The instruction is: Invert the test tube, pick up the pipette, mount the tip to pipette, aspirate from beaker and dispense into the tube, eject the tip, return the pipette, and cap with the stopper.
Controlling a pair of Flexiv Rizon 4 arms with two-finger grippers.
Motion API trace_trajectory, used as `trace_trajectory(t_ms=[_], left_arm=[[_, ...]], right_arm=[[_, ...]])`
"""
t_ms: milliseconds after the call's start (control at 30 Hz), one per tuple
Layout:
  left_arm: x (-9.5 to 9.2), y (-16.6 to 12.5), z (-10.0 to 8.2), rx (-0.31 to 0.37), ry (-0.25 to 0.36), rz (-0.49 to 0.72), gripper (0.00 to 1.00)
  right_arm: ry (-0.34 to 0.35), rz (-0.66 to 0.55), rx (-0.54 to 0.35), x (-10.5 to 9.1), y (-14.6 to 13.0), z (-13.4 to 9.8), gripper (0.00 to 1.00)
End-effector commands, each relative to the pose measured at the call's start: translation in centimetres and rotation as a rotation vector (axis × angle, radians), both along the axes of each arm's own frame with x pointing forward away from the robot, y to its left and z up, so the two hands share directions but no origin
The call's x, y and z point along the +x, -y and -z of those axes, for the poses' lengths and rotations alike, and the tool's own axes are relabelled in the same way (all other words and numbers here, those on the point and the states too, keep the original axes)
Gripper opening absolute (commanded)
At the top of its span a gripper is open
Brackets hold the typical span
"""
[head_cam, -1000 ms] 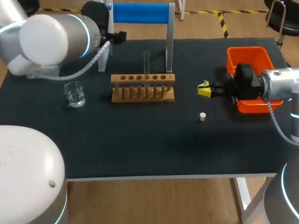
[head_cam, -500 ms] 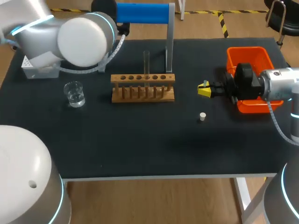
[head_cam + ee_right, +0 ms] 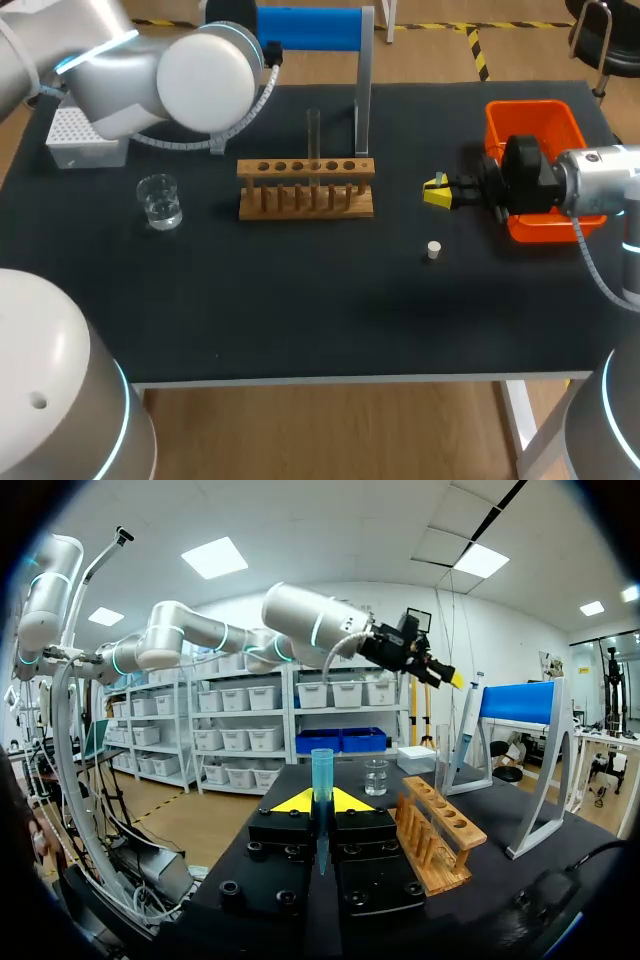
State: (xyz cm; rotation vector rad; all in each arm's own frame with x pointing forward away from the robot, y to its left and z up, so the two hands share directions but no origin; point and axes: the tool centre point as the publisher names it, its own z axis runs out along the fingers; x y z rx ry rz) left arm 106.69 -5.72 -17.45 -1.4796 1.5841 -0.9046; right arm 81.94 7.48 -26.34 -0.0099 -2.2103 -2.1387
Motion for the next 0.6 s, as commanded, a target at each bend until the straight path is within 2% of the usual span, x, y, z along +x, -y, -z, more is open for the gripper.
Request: trace_trajectory(t_ms=[33,600], left_arm=[[1.3,-0.2,0.7,-0.003,-0.007,0.009,1.00],[3.4,-1.4,3.0,-0.015,-0.027,-0.005,1.00]], right_arm=[[0.001,0.001,-0.001,-0.1,0.0,0.0,0.00],[0.001,0.001,-0.001,-0.1,0.0,0.0,0.00]])
